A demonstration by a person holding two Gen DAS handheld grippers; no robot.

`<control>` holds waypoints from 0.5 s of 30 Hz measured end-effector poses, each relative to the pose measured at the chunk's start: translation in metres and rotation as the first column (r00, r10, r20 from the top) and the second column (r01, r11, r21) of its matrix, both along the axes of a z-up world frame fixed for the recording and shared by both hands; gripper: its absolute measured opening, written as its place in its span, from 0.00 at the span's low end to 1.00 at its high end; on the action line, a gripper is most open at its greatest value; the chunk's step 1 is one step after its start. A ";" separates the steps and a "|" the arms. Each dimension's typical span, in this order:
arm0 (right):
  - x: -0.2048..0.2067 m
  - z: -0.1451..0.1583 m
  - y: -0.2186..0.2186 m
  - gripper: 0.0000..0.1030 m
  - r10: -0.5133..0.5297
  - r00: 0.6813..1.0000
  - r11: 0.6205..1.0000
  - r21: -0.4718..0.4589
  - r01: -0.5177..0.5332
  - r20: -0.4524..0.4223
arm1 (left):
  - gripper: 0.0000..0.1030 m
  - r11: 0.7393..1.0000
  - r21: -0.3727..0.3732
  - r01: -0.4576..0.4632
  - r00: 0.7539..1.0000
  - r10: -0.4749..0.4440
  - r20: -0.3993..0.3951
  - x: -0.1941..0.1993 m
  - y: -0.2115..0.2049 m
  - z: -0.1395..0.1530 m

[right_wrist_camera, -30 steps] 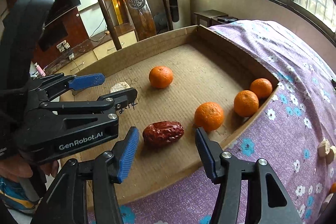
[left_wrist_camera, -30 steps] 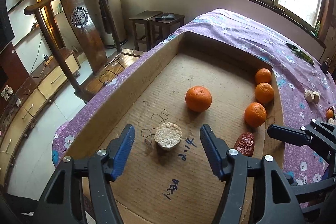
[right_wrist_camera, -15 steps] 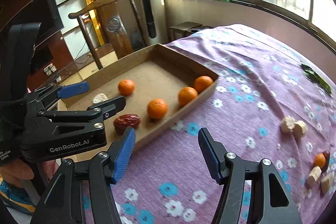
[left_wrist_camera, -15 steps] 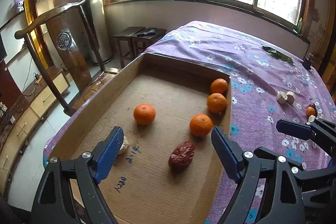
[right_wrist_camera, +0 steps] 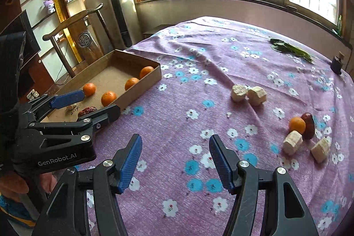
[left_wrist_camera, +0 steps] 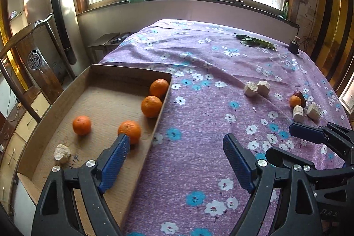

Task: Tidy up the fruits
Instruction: 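Move both open grippers back over the remaining buns and fruit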

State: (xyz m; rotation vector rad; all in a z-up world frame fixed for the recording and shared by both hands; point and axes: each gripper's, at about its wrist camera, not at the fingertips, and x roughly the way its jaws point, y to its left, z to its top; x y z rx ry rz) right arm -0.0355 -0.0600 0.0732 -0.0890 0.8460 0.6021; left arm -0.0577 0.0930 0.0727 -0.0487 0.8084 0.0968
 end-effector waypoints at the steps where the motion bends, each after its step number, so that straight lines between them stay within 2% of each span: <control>1: 0.000 -0.001 -0.007 0.66 -0.014 1.000 1.000 -0.001 0.014 0.000 | 0.83 1.000 -0.001 0.012 1.000 -0.012 -0.004 0.002 -0.006 -0.001; 15: 0.011 -0.019 -0.097 0.66 -0.192 0.980 0.981 0.010 0.192 -0.050 | 0.83 0.989 -0.043 0.141 0.988 -0.143 -0.065 0.032 -0.064 -0.014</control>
